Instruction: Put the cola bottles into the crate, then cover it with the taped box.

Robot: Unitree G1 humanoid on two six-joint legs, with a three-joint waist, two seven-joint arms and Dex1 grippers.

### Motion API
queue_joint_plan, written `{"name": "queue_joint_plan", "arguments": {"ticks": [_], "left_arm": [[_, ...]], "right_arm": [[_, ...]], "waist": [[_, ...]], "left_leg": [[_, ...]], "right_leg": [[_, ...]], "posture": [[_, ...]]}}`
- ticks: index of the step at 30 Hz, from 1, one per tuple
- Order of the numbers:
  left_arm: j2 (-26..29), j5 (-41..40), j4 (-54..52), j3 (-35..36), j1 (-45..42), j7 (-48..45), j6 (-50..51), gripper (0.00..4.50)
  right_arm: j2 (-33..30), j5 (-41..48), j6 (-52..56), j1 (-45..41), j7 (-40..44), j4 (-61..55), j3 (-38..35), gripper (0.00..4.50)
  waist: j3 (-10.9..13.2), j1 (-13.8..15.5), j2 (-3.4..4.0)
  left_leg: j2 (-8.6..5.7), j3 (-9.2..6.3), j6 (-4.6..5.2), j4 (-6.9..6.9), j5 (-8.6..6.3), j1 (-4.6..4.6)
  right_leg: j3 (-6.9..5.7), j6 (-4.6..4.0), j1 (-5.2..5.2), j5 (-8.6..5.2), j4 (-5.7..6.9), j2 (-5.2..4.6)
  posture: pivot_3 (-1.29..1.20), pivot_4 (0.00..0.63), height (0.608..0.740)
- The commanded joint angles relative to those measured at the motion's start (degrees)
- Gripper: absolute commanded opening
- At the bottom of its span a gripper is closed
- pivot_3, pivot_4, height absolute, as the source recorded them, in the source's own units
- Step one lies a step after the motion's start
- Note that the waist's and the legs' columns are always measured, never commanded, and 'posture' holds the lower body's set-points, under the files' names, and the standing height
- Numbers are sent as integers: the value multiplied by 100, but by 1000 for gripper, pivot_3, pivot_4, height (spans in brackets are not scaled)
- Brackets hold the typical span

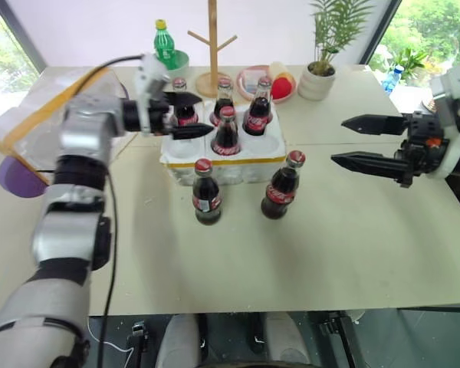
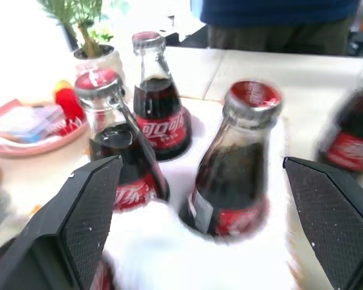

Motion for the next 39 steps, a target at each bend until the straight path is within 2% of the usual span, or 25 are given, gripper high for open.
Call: {"name": "queue_joint_plan", "arguments": {"ticks": [1, 5, 10, 21, 32, 34, 37, 39], "left_arm": [[481, -551, -1606, 144, 651, -208, 956, 4473], [1012, -1099, -3466, 248, 2039, -147, 1735, 4473], [946, -1232, -4134, 152, 2647, 318, 1895, 4473], [381, -724, -3756, -726, 2616, 773, 1228, 4473], [-156, -612, -2907, -990, 2282, 802, 966, 4473], [-191, -642, -2818, -974, 2231, 773, 995, 3931], [-116, -668, -2818, -956, 2223, 668, 1036, 2722], [5, -796, -2893, -884, 2207, 582, 1274, 2695]], "right_arm": [[-96, -93, -173, -225, 144, 94, 7, 4500], [-86, -174, -210, -357, 313, 136, 222, 4500], [-71, -241, -213, -531, 422, 238, 359, 4500], [-139, -161, -48, -502, 464, 94, 220, 4500], [-166, -38, 44, -431, 437, -96, 85, 4500], [-143, -35, 44, -426, 408, -93, 79, 4500], [-110, -21, 48, -435, 355, -81, 68, 4500], [-97, -17, 44, -458, 331, -47, 70, 4500]], "waist": [[0, 1, 0], [0, -3, 0], [1, 57, -1], [0, 128, 0], [0, 123, 0], [0, 122, 0], [0, 123, 1], [0, 121, 1]], "left_leg": [[0, 2, 0, 1, 0, 0], [2, 0, 5, 21, -3, 1], [1, -3, 6, 50, -4, 0], [-1, 8, 10, 52, -6, 3], [-1, 2, 10, 52, -6, 3], [-1, 1, 11, 52, -6, 3], [0, 0, 11, 53, -7, 3], [0, 0, 11, 52, -7, 3]], "right_leg": [[0, 0, 0, 0, 0, -2], [3, 0, 2, -1, 18, -7], [2, -1, 3, -3, 43, -9], [5, -2, 3, -3, 47, -5], [5, -1, 3, -3, 47, -5], [5, -1, 2, -3, 47, -5], [5, -2, 3, -3, 47, -5], [5, -2, 2, -3, 47, -6]], "posture": [[0, 150, 740], [0, 150, 740], [0, 150, 740], [0, 150, 740], [0, 150, 740], [0, 150, 740], [0, 150, 740], [0, 150, 740]]}}
